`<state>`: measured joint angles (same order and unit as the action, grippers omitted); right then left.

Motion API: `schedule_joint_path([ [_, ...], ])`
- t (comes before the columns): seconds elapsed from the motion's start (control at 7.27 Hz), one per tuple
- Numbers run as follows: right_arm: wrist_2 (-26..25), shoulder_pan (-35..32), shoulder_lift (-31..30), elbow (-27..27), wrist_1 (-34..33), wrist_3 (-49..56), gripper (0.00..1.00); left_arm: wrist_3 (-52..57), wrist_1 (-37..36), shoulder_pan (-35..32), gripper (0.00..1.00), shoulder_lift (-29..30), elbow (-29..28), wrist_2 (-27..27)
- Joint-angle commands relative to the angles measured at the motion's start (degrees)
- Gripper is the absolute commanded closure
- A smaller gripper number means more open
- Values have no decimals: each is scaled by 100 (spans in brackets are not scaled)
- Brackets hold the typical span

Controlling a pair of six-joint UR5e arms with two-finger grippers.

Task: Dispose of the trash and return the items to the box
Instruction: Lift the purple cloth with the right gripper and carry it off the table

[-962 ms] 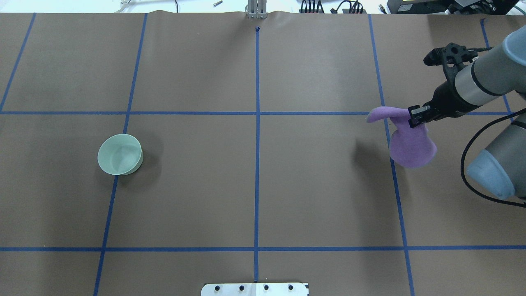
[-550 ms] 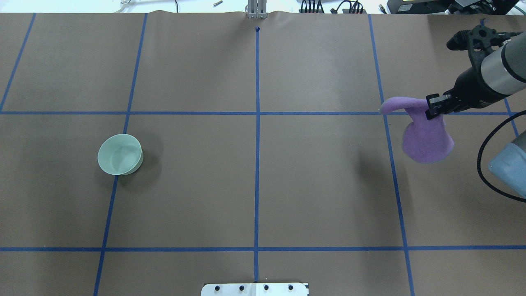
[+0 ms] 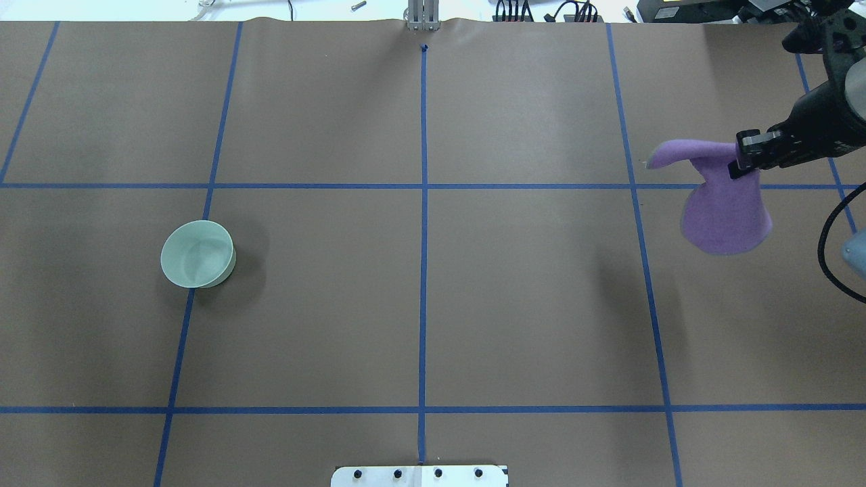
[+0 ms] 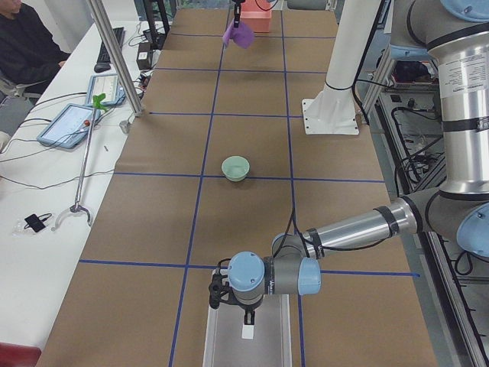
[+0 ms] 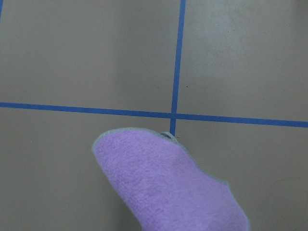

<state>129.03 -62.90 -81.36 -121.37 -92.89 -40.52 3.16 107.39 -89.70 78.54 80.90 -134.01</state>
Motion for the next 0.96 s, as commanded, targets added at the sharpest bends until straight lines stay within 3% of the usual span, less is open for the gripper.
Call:
schedule_joint_path([
  [0.0,61,-144,-81,-106,-1,0,100,1,1,154,100,3,-74,-11],
  [0.14,87,-196,-142,-237,-106,0,100,9,1,224,60,29,-75,-11],
  [0.28,105,-301,-152,-412,-359,0,100,27,45,294,9,47,-75,-11],
  [0.41,105,-407,-152,-632,-666,9,100,18,176,295,2,30,-75,-11],
  [0.83,105,-1004,-317,-923,-1196,192,100,27,599,103,2,134,222,-11],
])
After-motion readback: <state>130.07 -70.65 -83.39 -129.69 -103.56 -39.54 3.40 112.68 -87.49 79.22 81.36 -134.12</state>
